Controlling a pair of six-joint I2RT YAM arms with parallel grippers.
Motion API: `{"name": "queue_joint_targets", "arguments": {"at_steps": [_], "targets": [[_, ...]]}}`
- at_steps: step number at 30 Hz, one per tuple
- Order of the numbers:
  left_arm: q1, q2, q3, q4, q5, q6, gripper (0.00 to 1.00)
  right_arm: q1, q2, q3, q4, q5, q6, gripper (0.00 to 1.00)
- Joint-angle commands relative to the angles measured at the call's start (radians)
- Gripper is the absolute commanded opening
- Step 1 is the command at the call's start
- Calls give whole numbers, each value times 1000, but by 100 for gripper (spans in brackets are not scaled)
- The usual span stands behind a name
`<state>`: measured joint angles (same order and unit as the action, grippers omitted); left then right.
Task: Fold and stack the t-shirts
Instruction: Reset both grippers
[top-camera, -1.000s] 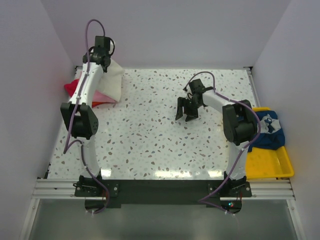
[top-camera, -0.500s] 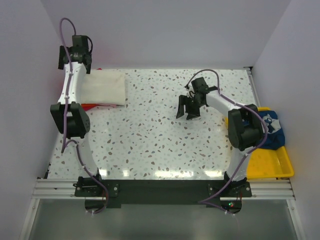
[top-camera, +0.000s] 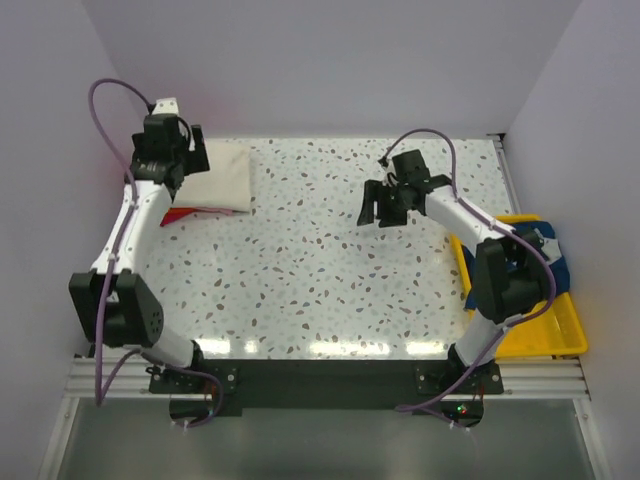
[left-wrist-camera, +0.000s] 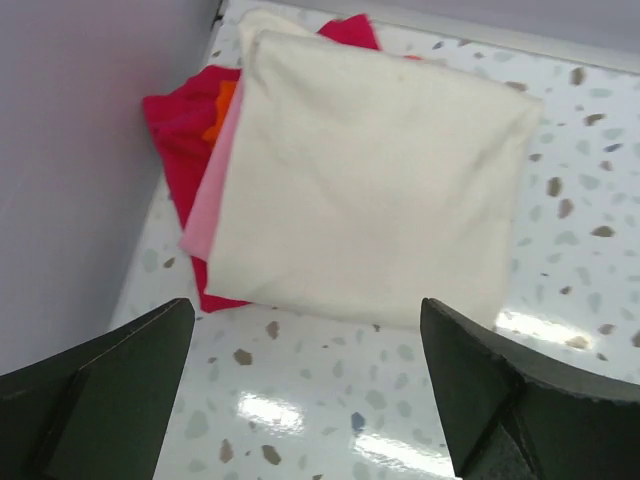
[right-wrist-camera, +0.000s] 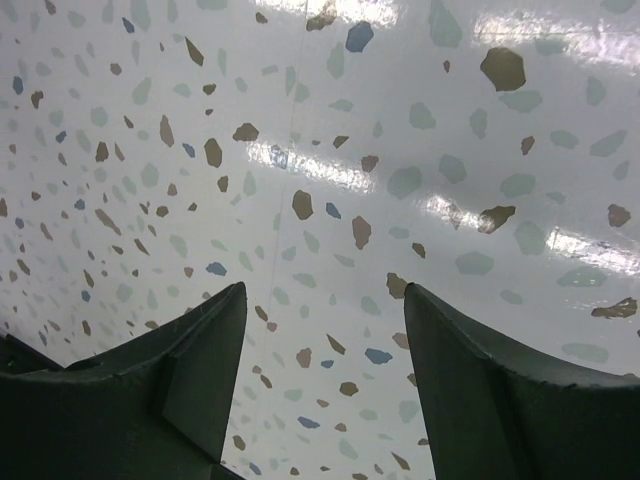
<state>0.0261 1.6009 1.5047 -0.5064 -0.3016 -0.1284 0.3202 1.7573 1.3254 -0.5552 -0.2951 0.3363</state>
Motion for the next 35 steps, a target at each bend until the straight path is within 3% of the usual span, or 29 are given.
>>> {"name": "queue_joint_targets", "arguments": {"at_steps": [1, 7, 13, 24, 35], "targets": [[-140, -162, -208, 303, 85, -140, 100, 0, -96, -12, 84, 69, 10, 68], [-366, -309, -469, 469, 21, -262, 100, 0, -196, -80, 181, 168, 17, 68], [-491, -413, -597, 546, -71, -307, 100, -1, -337, -179, 268, 280, 17, 68], [-509, -452, -609, 508, -182, -304, 100, -1, -476, -290, 337, 409, 40, 69], [-509, -429, -610, 476, -174, -301, 100, -1, -536, -333, 347, 490, 67, 69]]}}
